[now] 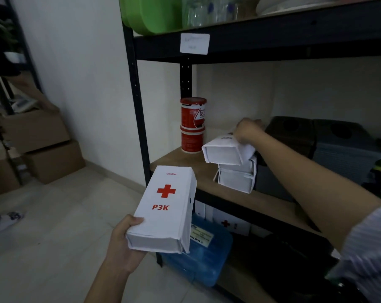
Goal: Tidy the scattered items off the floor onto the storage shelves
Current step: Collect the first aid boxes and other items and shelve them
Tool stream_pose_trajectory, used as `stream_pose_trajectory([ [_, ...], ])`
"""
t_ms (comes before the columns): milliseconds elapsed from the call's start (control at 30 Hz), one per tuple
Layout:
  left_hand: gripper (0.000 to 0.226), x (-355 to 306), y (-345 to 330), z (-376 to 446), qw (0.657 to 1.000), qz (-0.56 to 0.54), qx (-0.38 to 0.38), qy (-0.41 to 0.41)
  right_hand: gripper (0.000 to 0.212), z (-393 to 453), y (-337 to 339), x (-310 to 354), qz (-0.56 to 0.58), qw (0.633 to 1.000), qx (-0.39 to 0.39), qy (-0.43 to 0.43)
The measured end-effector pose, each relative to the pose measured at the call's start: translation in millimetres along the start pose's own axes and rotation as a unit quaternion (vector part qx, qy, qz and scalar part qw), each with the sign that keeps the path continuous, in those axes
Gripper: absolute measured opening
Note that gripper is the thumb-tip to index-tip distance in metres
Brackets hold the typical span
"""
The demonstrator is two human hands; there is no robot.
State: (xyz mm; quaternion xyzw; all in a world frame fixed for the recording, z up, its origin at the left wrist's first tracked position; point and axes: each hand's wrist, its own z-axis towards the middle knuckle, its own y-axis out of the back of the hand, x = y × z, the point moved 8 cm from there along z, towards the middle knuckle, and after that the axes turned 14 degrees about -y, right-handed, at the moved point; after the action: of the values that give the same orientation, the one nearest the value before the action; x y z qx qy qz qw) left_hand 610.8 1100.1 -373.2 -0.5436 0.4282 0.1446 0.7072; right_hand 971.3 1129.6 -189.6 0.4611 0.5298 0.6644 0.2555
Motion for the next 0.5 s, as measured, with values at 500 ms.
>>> stream_pose_trajectory([
  [500,0.041,-5.5,0.7,-23.9,0.999,-0.007,0.021,-0.032,0.036,-80.1,-26.8,9.4,-0.250,0.906,-0.181,0.290],
])
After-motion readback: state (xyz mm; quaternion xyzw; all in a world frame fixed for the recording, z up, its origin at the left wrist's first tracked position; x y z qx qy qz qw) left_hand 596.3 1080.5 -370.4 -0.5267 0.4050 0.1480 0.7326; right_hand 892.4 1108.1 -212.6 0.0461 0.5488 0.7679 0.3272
